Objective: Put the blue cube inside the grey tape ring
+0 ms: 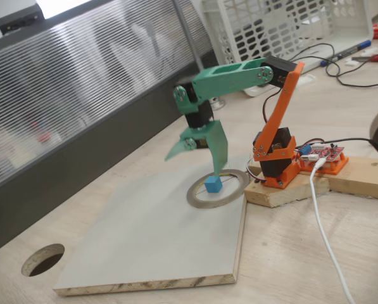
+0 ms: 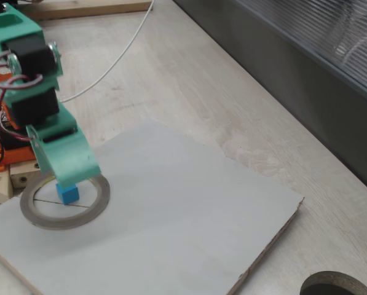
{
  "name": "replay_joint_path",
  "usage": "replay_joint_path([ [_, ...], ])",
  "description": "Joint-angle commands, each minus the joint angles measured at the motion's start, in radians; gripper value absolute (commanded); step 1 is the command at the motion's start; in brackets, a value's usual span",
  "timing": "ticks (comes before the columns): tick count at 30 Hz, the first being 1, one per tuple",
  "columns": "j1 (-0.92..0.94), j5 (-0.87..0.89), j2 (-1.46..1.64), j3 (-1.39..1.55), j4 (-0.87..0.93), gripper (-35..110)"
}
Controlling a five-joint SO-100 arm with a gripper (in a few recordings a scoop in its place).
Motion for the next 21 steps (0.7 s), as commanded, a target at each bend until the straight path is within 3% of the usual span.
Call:
replay_joint_path([
  [1,0.009,0.008,0.003,-0.241,0.215,101],
  [8,0.005,0.014,-0.072,-0.456,0.423,101],
  [21,0.005,0.008,-0.118,-0.456,0.43,101],
])
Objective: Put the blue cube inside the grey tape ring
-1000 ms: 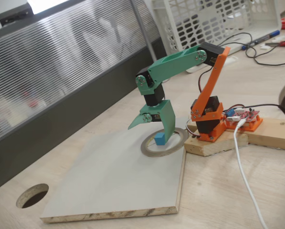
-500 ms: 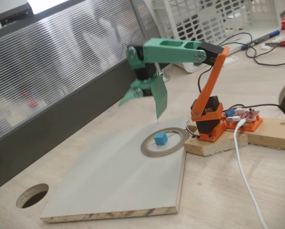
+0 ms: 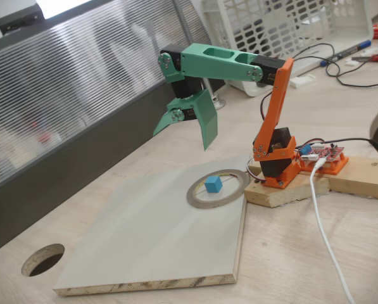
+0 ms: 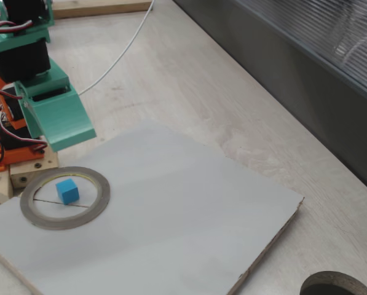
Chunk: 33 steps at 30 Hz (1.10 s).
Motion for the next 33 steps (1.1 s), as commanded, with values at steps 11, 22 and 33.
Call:
replay_joint_path([
  [11,0.012,0.006,0.003,-0.028,0.021,95],
  [22,0.014,0.015,0.017,-0.04,0.009,37],
  [33,0.014,0.015,0.015,-0.038,0.009,-1],
])
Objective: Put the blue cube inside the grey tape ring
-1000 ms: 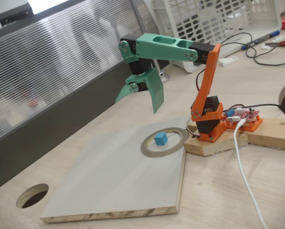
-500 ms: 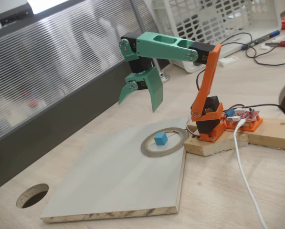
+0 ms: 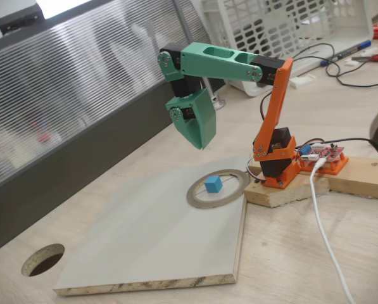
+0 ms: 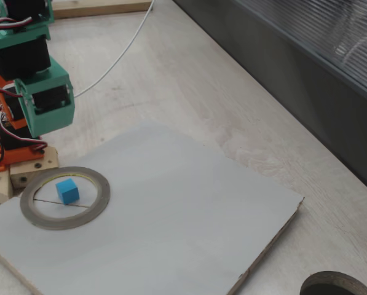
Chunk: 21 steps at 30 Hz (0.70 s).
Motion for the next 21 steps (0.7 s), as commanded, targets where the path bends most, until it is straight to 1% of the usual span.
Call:
replay_joint_path([
  [1,0.011,0.015,0.015,-0.018,0.009,0],
  [21,0.012,0.017,0.029,-0.006,0.021,0],
])
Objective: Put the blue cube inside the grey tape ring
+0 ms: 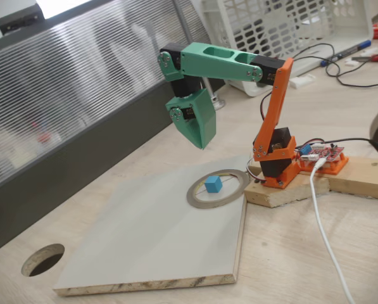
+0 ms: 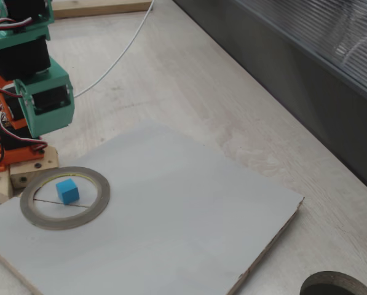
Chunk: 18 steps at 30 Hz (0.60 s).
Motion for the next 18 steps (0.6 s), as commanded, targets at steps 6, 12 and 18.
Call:
replay_joint_path([
  [6,0.011,0.018,0.066,-0.006,0.02,0],
  [12,0.011,0.018,0.052,-0.006,0.018,0],
  [18,0.008,0.018,0.051,-0.006,0.011,0],
])
